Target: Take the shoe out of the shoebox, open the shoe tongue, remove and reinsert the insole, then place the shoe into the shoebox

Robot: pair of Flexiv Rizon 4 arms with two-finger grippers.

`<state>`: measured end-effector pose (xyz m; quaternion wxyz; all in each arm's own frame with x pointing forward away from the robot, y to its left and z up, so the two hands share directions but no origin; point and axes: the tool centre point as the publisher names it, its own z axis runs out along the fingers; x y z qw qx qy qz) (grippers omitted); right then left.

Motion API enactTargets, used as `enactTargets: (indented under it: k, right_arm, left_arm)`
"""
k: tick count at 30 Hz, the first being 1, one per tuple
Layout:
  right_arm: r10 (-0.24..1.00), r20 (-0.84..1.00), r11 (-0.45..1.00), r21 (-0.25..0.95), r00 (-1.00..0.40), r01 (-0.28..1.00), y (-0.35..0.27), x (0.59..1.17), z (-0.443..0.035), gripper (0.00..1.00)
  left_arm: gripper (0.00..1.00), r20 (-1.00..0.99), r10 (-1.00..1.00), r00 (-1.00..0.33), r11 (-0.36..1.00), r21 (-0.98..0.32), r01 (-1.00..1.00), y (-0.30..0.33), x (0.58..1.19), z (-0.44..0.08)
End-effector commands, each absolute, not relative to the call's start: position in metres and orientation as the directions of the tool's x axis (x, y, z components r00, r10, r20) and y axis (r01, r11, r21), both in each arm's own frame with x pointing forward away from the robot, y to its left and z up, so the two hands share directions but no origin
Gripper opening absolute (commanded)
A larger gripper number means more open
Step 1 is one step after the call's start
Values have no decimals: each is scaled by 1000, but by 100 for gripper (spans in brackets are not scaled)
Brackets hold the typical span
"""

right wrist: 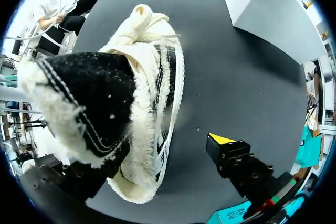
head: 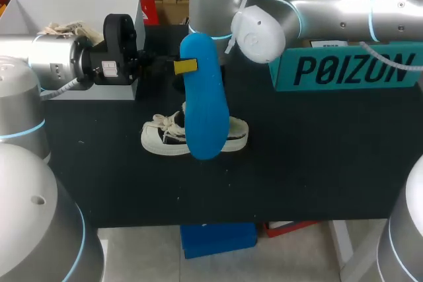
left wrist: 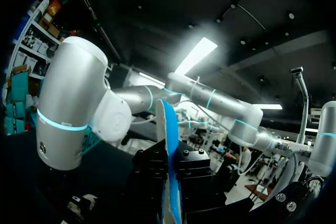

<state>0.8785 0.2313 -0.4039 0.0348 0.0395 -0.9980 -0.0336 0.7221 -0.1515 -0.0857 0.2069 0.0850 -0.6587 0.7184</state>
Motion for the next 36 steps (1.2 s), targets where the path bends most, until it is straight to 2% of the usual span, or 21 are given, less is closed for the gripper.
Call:
enactTargets:
  k: [1, 33, 36]
  right_arm:
    - [-78, 69, 996, 49, -995, -75, 234, 880, -408, 0]
    - [-104, 69, 994, 51, -992, -100, 230, 877, -401, 0]
    - [-62, 70, 997, 45, -996, -59, 226, 879, -390, 0]
  left_arm:
    - [0, 394, 179, -901, -49, -912, -408, -153, 721, -86]
    - [0, 394, 179, -901, -49, -912, -408, -153, 721, -86]
    - [0, 394, 179, -901, -49, -912, -408, -153, 721, -86]
